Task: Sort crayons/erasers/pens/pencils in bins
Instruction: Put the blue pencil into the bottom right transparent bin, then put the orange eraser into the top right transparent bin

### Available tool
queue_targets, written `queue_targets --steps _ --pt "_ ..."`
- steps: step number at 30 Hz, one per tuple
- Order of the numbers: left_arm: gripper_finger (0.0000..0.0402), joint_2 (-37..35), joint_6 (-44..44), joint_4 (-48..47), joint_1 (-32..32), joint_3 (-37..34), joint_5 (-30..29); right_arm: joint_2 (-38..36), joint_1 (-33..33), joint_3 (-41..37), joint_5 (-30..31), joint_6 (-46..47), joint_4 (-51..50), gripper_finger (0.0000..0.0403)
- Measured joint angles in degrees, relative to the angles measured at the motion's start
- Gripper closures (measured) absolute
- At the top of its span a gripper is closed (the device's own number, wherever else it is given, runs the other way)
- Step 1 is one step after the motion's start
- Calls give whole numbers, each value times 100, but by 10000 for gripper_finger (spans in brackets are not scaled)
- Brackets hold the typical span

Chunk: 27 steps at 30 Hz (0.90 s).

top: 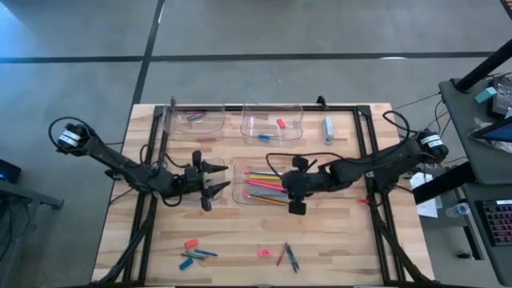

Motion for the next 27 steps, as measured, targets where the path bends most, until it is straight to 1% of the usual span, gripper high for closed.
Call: queue_targets --steps 4,6,8,9,11,14,17,20,21,23,25,27 --pt "190 0 -5 -43 -32 16 110 -104 39 0 -13 39 -57 223" --pt "190 -45 -4 -400 -136 171 113 -198 166 0 -4 174 -135 205" --pt "190 -112 -55 -1110 -269 484 119 -310 373 0 43 294 -159 196" --pt "190 -120 -152 -1564 -332 697 140 -361 491 -1 90 335 -143 195" --pt "190 -97 -531 -2935 -446 1199 179 -444 805 -20 261 339 -81 194" --pt "190 173 -1783 -5364 -604 2116 534 -486 1342 -77 864 351 59 198" --pt "190 660 -2983 -7164 -898 2801 1181 -486 1844 -189 1498 352 364 203" --pt "190 1208 -3736 -8529 -1297 3195 2037 -486 2231 -319 1995 352 686 208" --pt "190 1386 -4046 -8863 -1420 3273 2231 -486 2338 -350 2146 352 727 209" --pt "190 1684 -4681 -9238 -1638 3316 2404 -486 2516 -380 2426 352 824 211" --pt "190 1943 -5052 -9191 -1882 3268 2460 -486 2635 -382 2666 352 866 211" --pt "190 2210 -5244 -9104 -2151 3206 2511 -477 2691 -385 2815 350 936 211"
